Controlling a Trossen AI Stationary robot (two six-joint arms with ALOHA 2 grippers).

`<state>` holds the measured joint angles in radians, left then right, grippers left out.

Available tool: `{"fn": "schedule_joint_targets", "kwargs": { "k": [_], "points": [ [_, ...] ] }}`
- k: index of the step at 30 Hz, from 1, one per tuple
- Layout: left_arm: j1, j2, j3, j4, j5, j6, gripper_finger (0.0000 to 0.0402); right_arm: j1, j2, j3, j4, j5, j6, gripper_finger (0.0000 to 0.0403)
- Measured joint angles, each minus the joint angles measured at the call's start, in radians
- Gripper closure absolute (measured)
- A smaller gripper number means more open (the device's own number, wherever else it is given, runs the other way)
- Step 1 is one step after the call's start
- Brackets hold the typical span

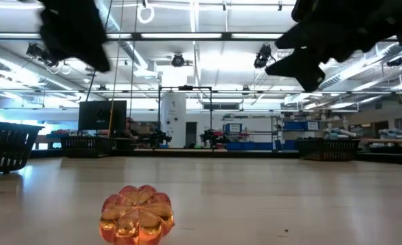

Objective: Sort Halloween decoration
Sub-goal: Put the orange pumpkin toy into the top right black basket

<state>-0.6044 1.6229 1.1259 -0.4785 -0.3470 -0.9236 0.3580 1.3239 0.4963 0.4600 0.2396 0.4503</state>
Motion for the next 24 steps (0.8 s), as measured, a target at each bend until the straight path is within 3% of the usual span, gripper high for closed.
{"fn": "schedule_joint_targets", "kwargs": {
  "k": [5,13,24],
  "points": [
    [-0.112,0.027,0.000,0.044,-0.008,-0.083,0.0208,0.127,0.251,0.131,0.015,0.002,0.062,0.0173],
    [-0.228,0.039,0.000,0.078,-0.098,-0.215,0.0208,0.224,0.617,0.478,0.019,-0.015,-0.039,0.0173],
    [-0.276,0.046,0.000,0.077,-0.123,-0.261,0.0208,0.226,0.891,0.725,0.020,-0.083,-0.138,0.0173]
  ]
}}
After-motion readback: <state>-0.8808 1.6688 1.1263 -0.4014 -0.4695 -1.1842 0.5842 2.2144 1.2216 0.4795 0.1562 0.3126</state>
